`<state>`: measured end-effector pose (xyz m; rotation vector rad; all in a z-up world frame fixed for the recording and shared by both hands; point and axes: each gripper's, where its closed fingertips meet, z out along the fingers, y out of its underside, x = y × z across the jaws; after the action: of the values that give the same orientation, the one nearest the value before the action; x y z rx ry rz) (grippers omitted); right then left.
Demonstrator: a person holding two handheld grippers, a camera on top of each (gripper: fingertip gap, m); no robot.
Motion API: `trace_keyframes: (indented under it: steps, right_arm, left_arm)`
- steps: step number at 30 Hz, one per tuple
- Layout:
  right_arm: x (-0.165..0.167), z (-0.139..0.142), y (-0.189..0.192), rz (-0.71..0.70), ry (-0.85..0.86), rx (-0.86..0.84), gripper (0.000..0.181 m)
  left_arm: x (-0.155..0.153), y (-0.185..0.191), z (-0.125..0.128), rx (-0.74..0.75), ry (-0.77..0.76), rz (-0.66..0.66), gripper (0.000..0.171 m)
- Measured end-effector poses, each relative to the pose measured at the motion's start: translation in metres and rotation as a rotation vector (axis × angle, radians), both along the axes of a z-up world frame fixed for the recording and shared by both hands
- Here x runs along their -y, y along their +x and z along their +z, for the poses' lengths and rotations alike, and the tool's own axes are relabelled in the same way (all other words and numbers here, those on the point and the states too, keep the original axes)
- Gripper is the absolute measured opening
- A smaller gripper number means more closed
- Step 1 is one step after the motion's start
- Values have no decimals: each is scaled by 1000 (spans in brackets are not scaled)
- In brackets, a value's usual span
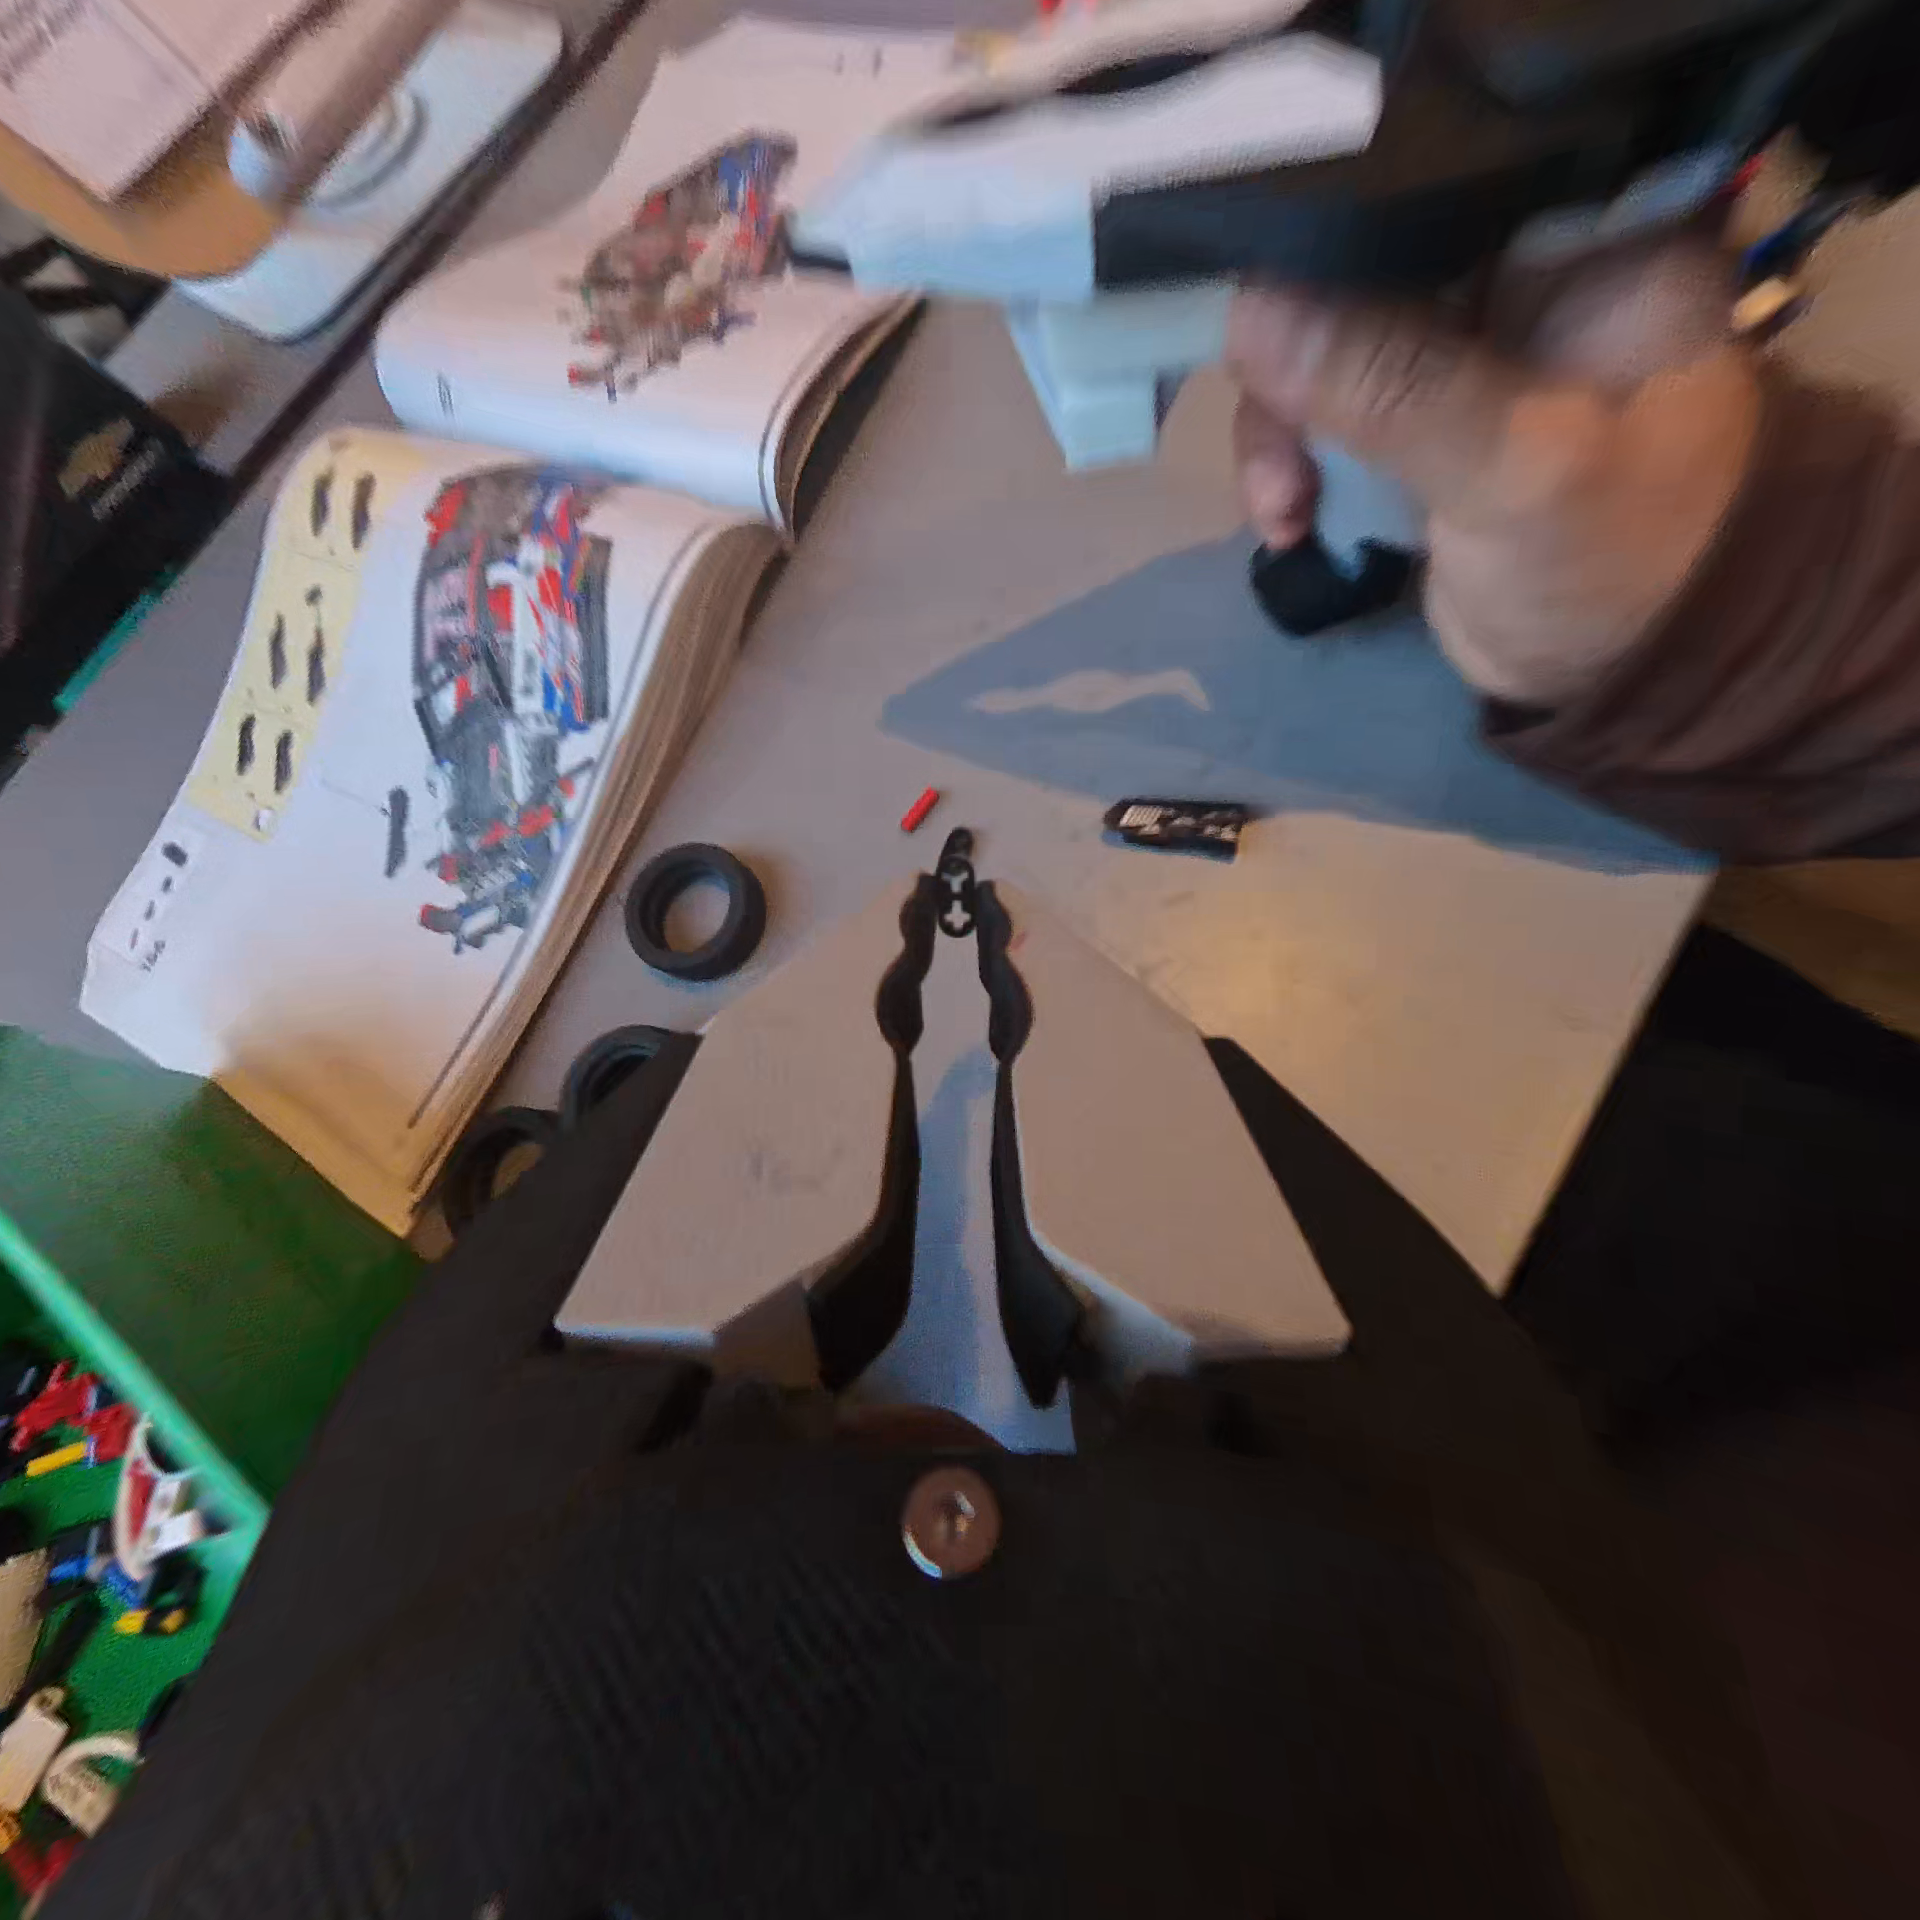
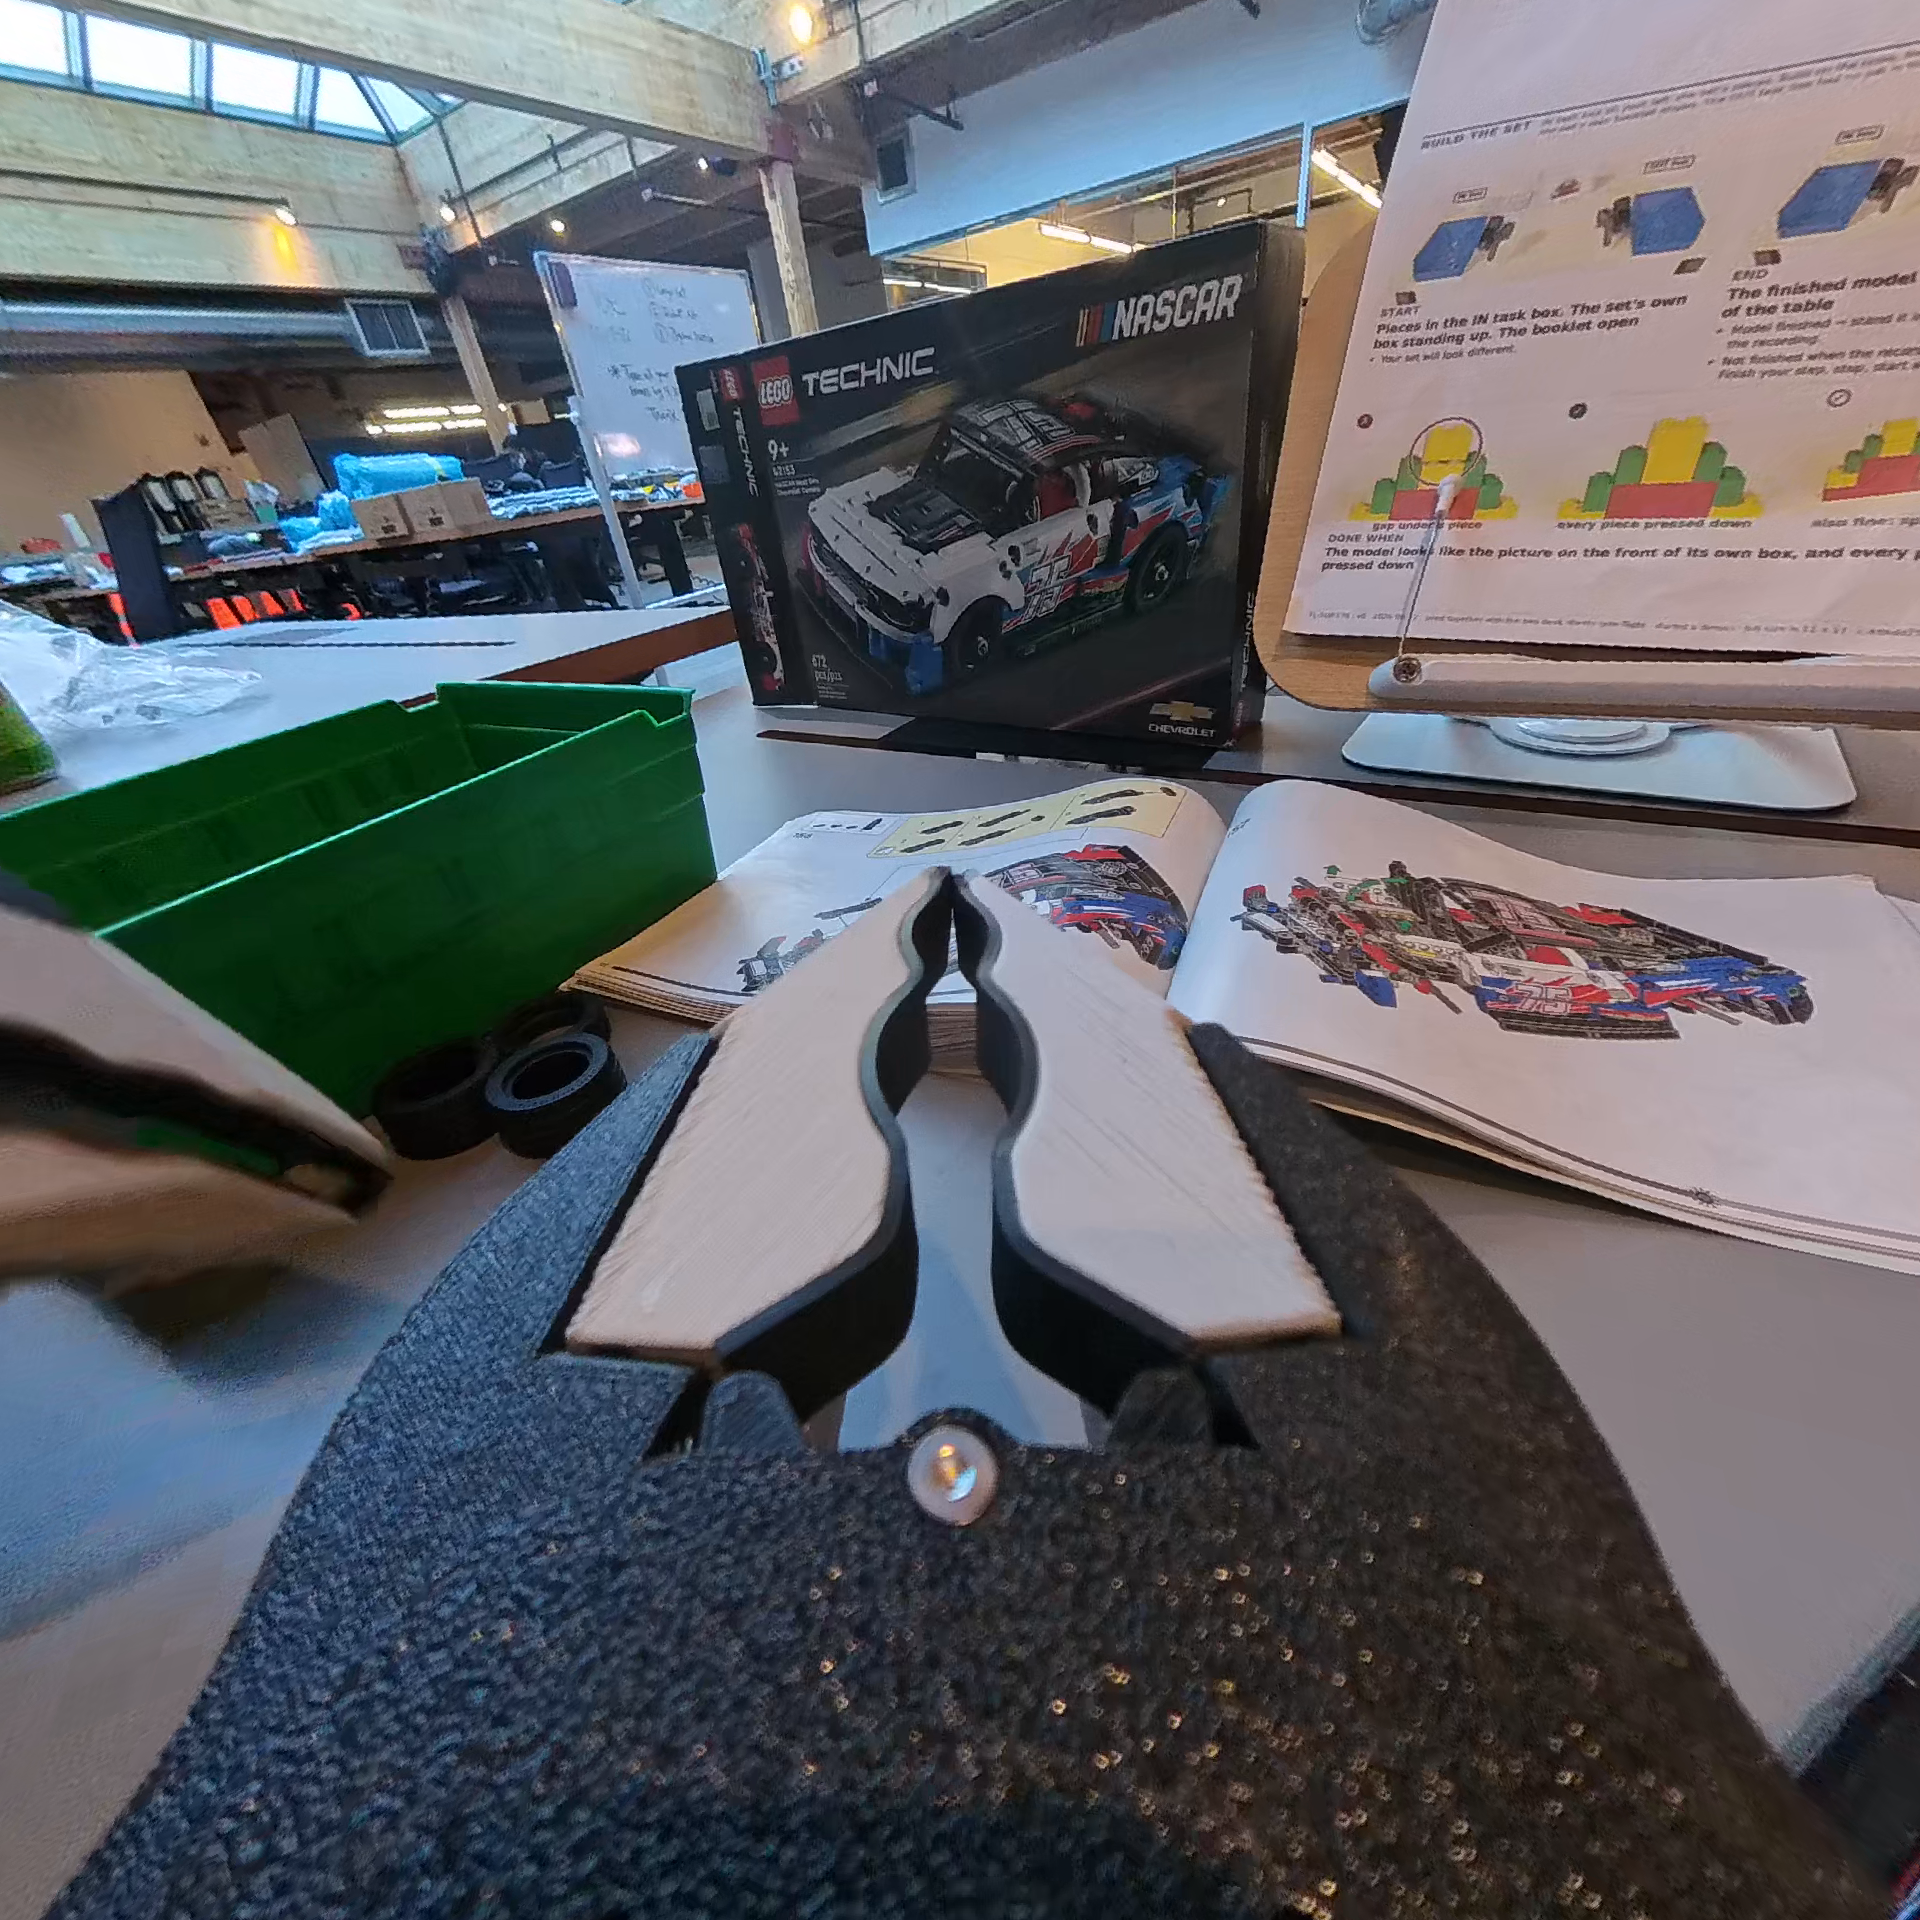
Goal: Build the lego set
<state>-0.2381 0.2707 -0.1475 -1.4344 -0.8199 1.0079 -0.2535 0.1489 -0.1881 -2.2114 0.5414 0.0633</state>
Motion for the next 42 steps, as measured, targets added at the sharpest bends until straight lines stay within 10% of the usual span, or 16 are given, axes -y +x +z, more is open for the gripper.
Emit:
trace_keyframes:
  steps: [17, 42]
  right_arm:
    - [3, -4, -5, 11, 6, 23, 0]
    - [4, -8, -7, 14, 3, 34, 0]
  left_arm:
    - [-39, -5, -78, 4, -44, 76, 18]
    - [21, -3, 9, 83, 535, 25, 36]
